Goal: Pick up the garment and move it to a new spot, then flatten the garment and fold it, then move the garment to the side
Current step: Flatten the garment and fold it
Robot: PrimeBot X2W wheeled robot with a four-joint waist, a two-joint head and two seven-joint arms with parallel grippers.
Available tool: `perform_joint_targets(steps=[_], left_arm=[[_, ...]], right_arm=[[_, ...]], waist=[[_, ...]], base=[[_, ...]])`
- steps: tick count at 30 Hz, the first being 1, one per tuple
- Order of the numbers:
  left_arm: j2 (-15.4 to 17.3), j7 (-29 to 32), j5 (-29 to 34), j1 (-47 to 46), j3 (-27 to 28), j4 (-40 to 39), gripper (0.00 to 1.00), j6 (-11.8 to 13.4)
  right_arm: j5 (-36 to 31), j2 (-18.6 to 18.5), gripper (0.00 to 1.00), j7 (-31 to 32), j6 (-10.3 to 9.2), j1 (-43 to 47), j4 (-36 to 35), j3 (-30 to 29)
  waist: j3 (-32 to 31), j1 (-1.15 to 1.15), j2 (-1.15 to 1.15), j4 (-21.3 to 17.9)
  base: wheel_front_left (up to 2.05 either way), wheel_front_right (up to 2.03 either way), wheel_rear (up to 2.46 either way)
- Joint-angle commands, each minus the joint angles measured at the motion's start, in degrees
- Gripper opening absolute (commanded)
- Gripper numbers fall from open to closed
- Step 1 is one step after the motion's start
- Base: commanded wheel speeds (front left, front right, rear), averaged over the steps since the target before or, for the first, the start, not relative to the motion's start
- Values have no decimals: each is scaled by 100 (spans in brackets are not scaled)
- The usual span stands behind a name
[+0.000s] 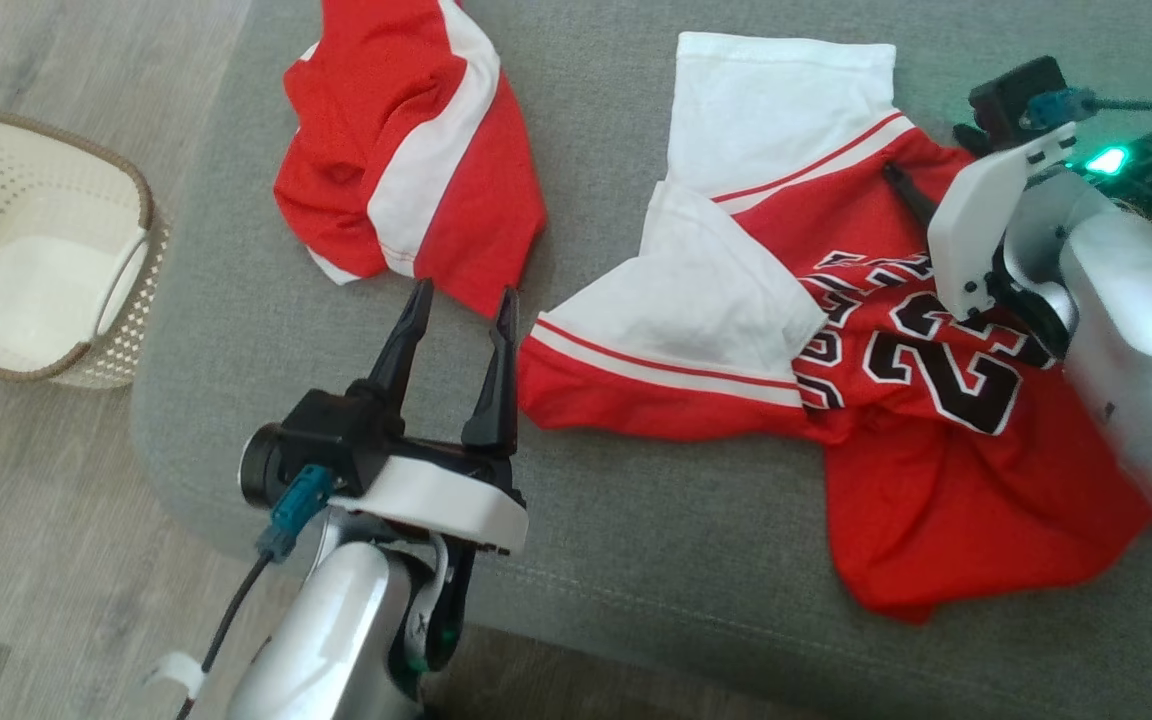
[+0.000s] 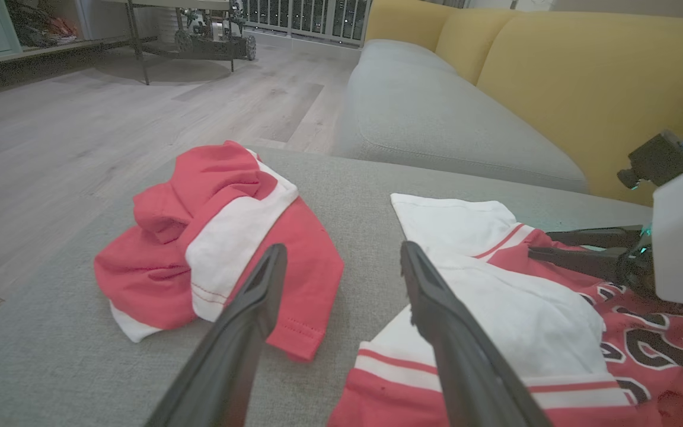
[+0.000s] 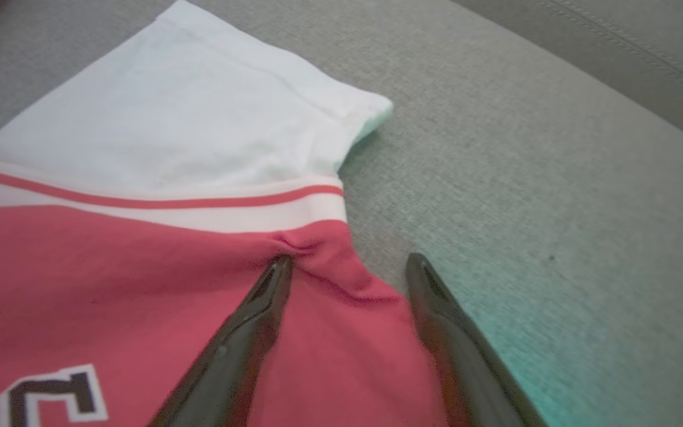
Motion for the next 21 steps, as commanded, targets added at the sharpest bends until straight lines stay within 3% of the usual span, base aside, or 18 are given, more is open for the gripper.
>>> perform_joint_targets(steps=[1,4,8,14,21], left_arm=[[31,-70,-27,-171,172,-200,100,46],[31,-70,-46,-196,180,-204,100,91],[30,-70,-61,-214,176,-198,100,123],[30,-70,-103,-229,87,-186,100,130],[30,-70,-176,-244,-31,-217,100,128]], right_arm=[[117,-2,0,112,-1,19,-125,179],[470,-265,0,213,-1,-84,-234,525],[369,-593,0,-169,-1,-438,-121,809],[-389,-882,0,-951,-1,-1380,375,999],[-1315,-874,0,-1619,-1,-2320,1031,1061]], waist=[[23,0,0,24],[51,0,0,42],[26,0,0,53],[-35,0,0,122],[58,0,0,290]], base=[[0,0,0],[0,0,0],[0,0,0],[0,0,0],[0,0,0]])
